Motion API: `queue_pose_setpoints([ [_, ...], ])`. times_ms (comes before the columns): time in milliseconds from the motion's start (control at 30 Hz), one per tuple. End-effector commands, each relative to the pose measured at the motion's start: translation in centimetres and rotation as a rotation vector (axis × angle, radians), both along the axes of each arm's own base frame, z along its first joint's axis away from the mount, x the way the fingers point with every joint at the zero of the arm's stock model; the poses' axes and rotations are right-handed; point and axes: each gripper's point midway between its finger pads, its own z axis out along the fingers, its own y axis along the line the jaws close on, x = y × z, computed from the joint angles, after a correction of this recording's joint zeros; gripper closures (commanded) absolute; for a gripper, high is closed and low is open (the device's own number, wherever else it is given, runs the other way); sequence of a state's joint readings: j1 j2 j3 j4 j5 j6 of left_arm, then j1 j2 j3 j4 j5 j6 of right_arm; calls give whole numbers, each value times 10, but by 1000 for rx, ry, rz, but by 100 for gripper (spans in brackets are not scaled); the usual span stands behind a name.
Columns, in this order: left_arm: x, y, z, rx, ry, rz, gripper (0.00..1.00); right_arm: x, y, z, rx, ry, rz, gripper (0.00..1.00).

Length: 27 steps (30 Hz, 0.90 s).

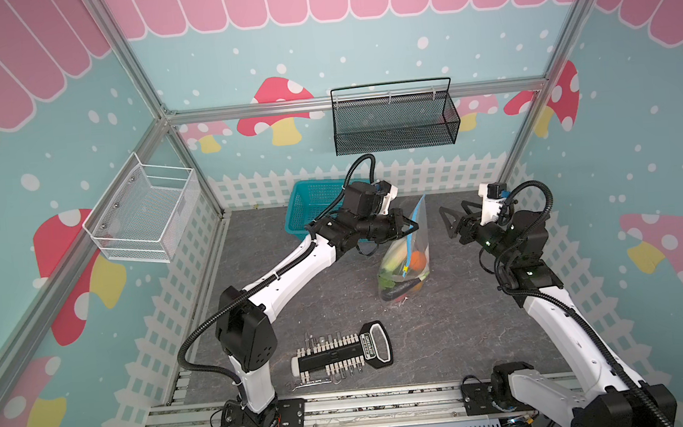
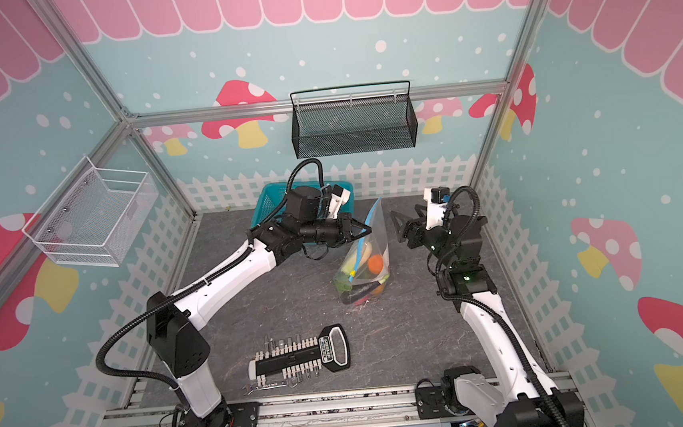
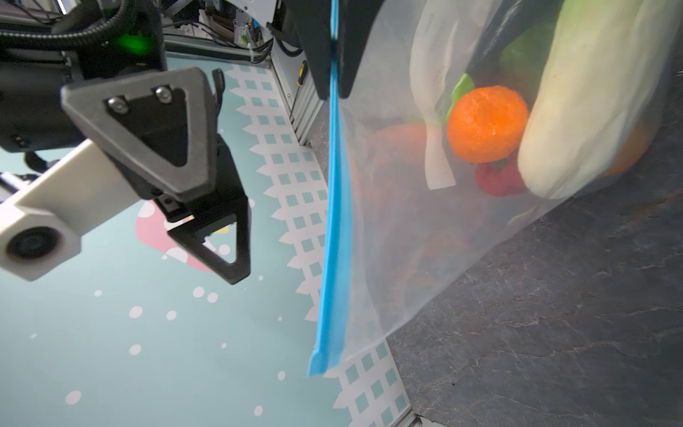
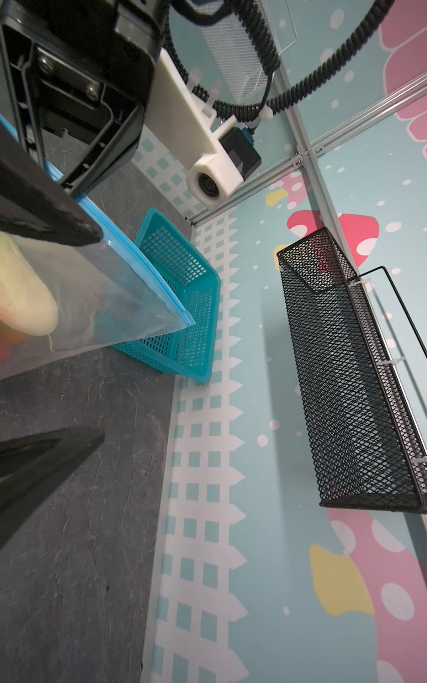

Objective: Place the food in the zip-top bag and seal the zipper

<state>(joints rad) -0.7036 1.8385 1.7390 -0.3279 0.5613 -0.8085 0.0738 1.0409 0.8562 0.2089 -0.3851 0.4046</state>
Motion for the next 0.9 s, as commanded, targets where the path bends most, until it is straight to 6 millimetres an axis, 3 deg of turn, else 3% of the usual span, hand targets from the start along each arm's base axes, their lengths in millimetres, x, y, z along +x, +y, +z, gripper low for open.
queue_pose_setpoints([
  [0, 6, -23, 33, -139, -6, 44, 100, 0, -1, 15, 9, -42, -12, 20],
  [300, 6, -62, 41, -269, 47, 98, 100, 10, -27, 27, -36, -81, -138, 21],
  [667, 9, -104, 54, -446, 159, 169, 100, -2, -90, 77, -35, -143, -341, 21],
  [867, 4, -128, 51, -460, 193, 158, 100, -3, -107, 73, -12, -129, -373, 22],
])
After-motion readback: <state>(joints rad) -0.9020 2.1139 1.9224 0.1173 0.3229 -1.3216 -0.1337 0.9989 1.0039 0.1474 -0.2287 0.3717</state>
